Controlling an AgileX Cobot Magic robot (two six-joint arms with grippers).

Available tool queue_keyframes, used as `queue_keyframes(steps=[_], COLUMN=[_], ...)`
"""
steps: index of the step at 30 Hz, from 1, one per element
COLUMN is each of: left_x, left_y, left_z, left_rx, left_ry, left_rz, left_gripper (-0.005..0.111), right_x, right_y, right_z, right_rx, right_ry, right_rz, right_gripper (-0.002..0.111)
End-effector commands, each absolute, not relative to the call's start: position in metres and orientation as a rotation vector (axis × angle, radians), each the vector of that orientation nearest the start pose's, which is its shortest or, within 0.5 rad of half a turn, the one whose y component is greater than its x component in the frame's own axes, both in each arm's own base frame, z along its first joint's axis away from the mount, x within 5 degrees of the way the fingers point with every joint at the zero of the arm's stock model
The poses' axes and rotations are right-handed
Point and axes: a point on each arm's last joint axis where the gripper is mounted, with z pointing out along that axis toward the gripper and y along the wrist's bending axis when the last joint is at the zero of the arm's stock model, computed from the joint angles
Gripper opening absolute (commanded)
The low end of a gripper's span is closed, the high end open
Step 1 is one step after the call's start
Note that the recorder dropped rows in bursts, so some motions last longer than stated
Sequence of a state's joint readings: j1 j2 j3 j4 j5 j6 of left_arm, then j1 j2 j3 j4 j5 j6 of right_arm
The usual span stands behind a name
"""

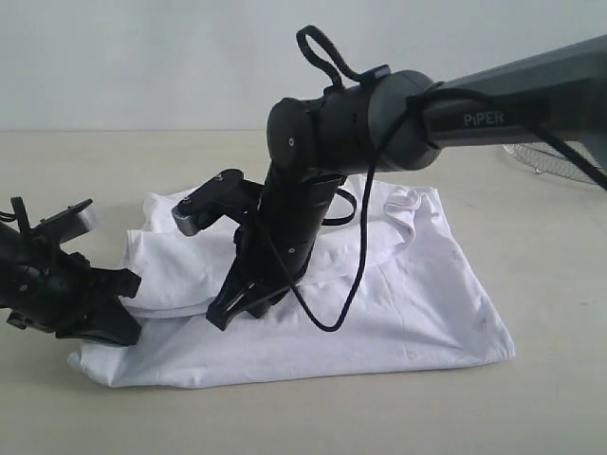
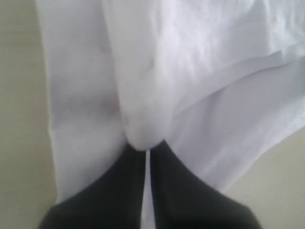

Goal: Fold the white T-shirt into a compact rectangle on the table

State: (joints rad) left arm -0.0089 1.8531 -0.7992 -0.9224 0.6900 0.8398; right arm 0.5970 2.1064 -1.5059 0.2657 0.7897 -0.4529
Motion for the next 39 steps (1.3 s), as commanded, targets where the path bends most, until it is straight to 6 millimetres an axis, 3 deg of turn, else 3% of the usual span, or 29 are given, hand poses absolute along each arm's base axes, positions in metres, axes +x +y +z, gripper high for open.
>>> queue_keyframes(steps=[1,7,20,25,33,39], left_x=[0.291,0.291,0.294,0.31,0.338,0.342], left_y=[-0.045,-0.045,-0.044,-0.045,-0.05,-0.051], left_z=[0.122,0.121,0.115,0.107,0.128,0.133], left_rx=[0.125,0.119,0.061,0.047,0.115,0.085], left_ry=[2.844,2.855,2.882,2.883,2.812,2.805], left_rz=[-0.706,-0.708,-0.689,-0.697,-0.769,-0.792], left_gripper=[0.005,0.005,0.005,0.005,0.005,0.005], right_x=[0.347,0.345,0.346,0.347,0.345,0.345], right_y=[0.248,0.243,0.244,0.244,0.244,0.244], right_z=[0.155,0.145,0.145,0.134,0.117,0.117], right_rx=[-1.247,-1.254,-1.231,-1.232,-1.247,-1.238], right_ry=[2.651,2.646,2.638,2.665,2.722,2.726], right_rz=[0.258,0.223,0.23,0.226,0.222,0.223], right_gripper=[0.0,0.0,0.0,0.0,0.0,0.0])
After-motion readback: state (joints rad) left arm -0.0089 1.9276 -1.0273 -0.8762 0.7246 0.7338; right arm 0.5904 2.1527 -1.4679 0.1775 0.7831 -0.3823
